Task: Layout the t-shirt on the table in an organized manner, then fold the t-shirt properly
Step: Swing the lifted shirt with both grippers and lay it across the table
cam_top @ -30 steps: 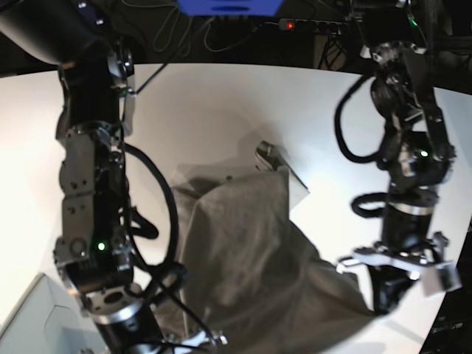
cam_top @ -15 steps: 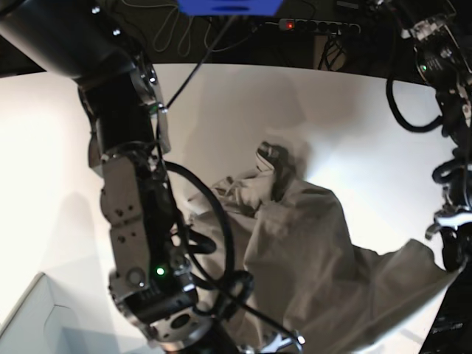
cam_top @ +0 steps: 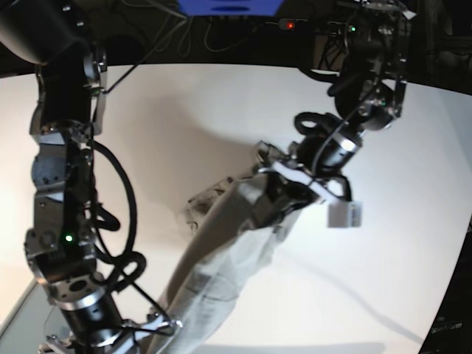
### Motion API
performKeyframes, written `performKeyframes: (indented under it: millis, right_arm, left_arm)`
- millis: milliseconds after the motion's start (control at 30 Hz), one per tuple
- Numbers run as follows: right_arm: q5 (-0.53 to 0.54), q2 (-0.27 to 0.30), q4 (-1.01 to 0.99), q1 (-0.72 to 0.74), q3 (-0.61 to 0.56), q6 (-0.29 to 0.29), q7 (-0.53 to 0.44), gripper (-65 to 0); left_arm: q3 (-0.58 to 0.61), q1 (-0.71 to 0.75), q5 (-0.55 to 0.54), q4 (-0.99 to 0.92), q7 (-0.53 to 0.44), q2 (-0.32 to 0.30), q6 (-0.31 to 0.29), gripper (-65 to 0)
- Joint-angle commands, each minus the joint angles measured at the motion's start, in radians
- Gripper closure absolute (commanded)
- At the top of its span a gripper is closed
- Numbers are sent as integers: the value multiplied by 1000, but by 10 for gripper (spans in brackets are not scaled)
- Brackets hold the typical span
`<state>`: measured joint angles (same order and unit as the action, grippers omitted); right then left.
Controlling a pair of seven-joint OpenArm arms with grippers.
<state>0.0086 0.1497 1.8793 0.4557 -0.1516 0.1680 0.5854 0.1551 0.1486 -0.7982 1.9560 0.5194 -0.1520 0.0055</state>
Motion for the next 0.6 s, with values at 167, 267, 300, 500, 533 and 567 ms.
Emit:
performKeyframes:
  millis: [167,267,300,500,533,567]
  right_arm:
    - [-3,64,16,-65,145,3,-32,0]
    - [-3,77,13,-90,215,3,-32,0]
    - [-3,77,13,-91,241,3,-32,0]
    - [-3,78,10,-87,392,3,-32,0]
    - [-3,81,10,-79,398,3,-32,0]
    - [-3,92,10,-74,407,3,-32,0]
  left_arm:
    - [280,-140,-14,-126,-21,-4,-11,-72]
    - [383,-191,-14,-189,-21,-10,-9,-233]
    - [407,-197,-14,-205,-21,-19,-9,-301]
    - [439,-195,-17,-189,-28,-71,-9,-539]
    - [439,-195,-19,-183,-29,-85,-9,-542]
    - [438,-195,-19,-183,-31,-99,-9,-545]
